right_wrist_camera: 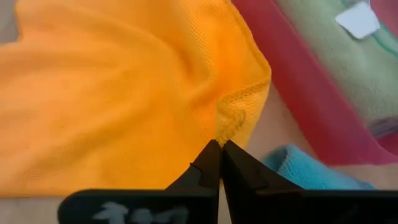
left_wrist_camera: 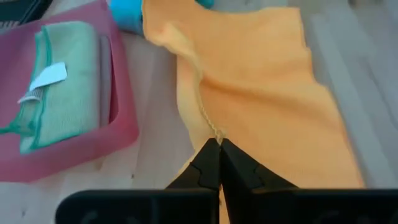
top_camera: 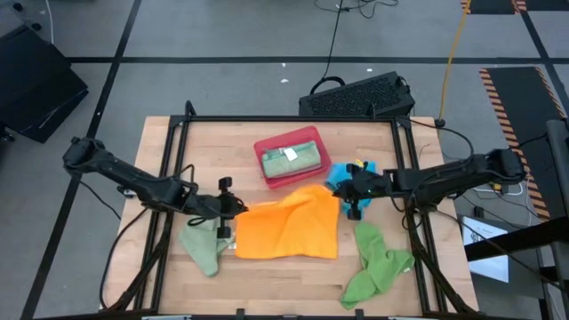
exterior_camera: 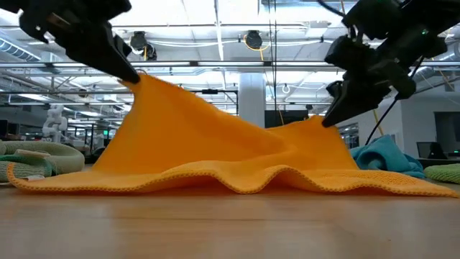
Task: Fold microfiber towels
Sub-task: Fold the yellow microfiber cloth
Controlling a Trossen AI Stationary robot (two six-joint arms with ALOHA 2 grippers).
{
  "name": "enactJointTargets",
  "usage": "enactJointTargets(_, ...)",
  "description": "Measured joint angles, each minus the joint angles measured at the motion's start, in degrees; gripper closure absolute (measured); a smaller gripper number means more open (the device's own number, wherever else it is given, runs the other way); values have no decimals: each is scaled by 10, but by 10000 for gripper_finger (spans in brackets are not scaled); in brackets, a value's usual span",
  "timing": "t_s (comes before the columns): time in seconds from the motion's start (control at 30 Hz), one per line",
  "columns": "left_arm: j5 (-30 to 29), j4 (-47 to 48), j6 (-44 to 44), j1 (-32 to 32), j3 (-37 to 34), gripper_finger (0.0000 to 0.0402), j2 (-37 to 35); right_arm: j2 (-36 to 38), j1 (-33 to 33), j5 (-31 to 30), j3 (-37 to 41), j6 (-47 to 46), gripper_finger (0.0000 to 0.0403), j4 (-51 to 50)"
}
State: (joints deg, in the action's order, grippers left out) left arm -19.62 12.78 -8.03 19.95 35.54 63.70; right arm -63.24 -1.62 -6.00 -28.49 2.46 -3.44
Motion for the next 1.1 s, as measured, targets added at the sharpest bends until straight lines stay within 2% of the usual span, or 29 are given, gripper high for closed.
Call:
enactJointTargets(0.13, -23, 64, -41, 9, 0, 397, 1, -4, -37, -3, 0, 0, 402, 1)
enactJointTargets(0.3, -61, 158, -157, 22, -1, 395, 25, -4, -88, -60, 0, -16, 402, -3)
enactJointTargets(0.43, -43, 153, -181, 53, -1, 396, 38, -3, -125, -58, 0, -21, 402, 10)
enactJointTargets(0.73, -29, 61, -181, 118, 0, 397, 42, -4, -178, -58, 0, -58, 403, 21)
enactJointTargets(0.93, -33, 65, -220, 133, 0, 395, 51, -17, -192, -56, 0, -75, 403, 48)
enactJointTargets(1.1, -33, 62, -243, 144, -3, 395, 82, -48, -192, 24, 0, -72, 403, 92)
